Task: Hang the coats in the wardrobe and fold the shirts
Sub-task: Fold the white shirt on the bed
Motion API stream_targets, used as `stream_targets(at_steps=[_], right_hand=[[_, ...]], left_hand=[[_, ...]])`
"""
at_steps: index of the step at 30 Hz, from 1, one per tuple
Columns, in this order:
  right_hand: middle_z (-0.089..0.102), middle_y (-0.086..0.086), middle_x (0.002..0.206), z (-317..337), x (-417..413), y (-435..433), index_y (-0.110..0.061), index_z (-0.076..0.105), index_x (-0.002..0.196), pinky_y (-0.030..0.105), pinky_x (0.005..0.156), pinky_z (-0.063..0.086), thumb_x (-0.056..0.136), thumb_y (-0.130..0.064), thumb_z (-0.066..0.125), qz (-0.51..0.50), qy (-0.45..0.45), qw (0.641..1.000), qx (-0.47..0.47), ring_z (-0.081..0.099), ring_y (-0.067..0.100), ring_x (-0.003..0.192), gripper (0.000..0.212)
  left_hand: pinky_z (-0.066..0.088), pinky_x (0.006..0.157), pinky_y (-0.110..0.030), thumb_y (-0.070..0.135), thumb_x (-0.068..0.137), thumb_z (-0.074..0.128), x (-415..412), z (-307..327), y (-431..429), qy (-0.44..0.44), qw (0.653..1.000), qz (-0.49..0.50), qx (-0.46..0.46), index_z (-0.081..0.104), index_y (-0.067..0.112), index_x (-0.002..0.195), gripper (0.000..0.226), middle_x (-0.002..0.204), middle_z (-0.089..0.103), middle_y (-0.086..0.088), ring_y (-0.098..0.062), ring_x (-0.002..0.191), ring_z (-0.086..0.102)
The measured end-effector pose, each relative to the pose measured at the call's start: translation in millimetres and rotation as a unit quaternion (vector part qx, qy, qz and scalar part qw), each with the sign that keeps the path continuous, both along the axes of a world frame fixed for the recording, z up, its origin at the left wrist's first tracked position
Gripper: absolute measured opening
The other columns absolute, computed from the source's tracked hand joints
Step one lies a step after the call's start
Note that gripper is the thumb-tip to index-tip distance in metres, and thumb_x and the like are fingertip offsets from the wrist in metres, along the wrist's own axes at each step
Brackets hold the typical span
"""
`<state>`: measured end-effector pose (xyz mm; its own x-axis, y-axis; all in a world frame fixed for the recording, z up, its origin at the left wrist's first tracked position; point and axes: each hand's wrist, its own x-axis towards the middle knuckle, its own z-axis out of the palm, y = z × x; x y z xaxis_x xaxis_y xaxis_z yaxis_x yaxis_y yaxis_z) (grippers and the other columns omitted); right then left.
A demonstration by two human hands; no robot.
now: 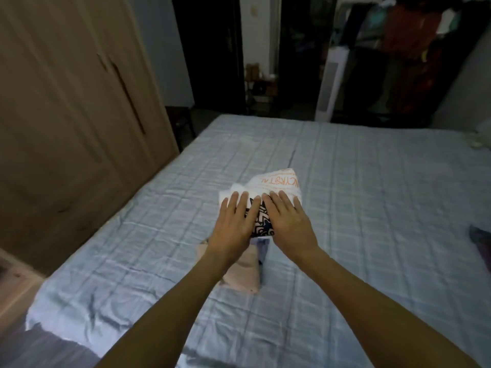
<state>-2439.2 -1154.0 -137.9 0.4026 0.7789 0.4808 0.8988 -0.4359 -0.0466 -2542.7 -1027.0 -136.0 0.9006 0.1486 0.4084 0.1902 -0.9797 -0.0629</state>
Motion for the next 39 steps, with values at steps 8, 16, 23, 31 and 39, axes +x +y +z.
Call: stream_targets(at_steps=[8, 16, 23, 31, 39], right_hand=[[0.056, 0.020, 0.131, 110, -71, 117, -0.002, 0.048, 0.133, 0.057, 0.095, 0.045, 0.067, -0.006, 0.077, 0.143, -0.074, 0.985, 0.061, 0.052, 0.038, 0.122, 0.073], [0.058, 0.021, 0.127, 168, -198, 247, -0.001, 0.052, 0.130, 0.058, 0.094, 0.046, 0.063, -0.009, 0.081, 0.283, -0.082, 0.952, 0.082, 0.055, 0.038, 0.119, 0.073], [0.060, 0.020, 0.126, 189, -348, 368, 0.000, 0.054, 0.127, 0.059, 0.090, 0.048, 0.058, -0.027, 0.086, 0.399, -0.081, 0.909, 0.083, 0.056, 0.039, 0.117, 0.081], [0.057, 0.019, 0.129, 206, -515, 488, -0.001, 0.048, 0.131, 0.057, 0.093, 0.047, 0.071, -0.060, 0.059, 0.488, -0.082, 0.865, 0.084, 0.053, 0.037, 0.121, 0.085], [0.059, 0.017, 0.126, 203, -633, 600, -0.002, 0.051, 0.130, 0.055, 0.092, 0.048, 0.080, -0.057, 0.035, 0.558, -0.062, 0.825, 0.060, 0.056, 0.036, 0.118, 0.076]], left_hand=[[0.043, 0.096, -0.060, -0.004, 0.058, 0.079, -107, 111, 79, -0.061, 0.984, 0.158, 0.056, 0.041, 0.003, 0.135, 0.086, 0.131, 0.050, -0.029, -0.049, 0.121, 0.047], [0.040, 0.102, -0.056, 0.026, 0.056, 0.091, -254, 163, 168, -0.046, 0.946, 0.310, 0.088, 0.036, 0.006, 0.140, 0.102, 0.137, 0.046, -0.025, -0.045, 0.126, 0.044], [0.041, 0.097, -0.060, 0.022, 0.054, 0.089, -409, 187, 243, -0.065, 0.912, 0.397, 0.082, 0.033, 0.005, 0.136, 0.101, 0.132, 0.049, -0.029, -0.048, 0.123, 0.047], [0.041, 0.098, -0.058, 0.008, 0.063, 0.076, -574, 198, 337, -0.061, 0.864, 0.488, 0.113, 0.037, 0.004, 0.135, 0.082, 0.131, 0.050, -0.027, -0.048, 0.122, 0.047], [0.041, 0.100, -0.058, -0.001, 0.060, 0.068, -686, 184, 430, -0.044, 0.816, 0.562, 0.126, 0.037, 0.003, 0.135, 0.081, 0.130, 0.050, -0.026, -0.048, 0.123, 0.045]])
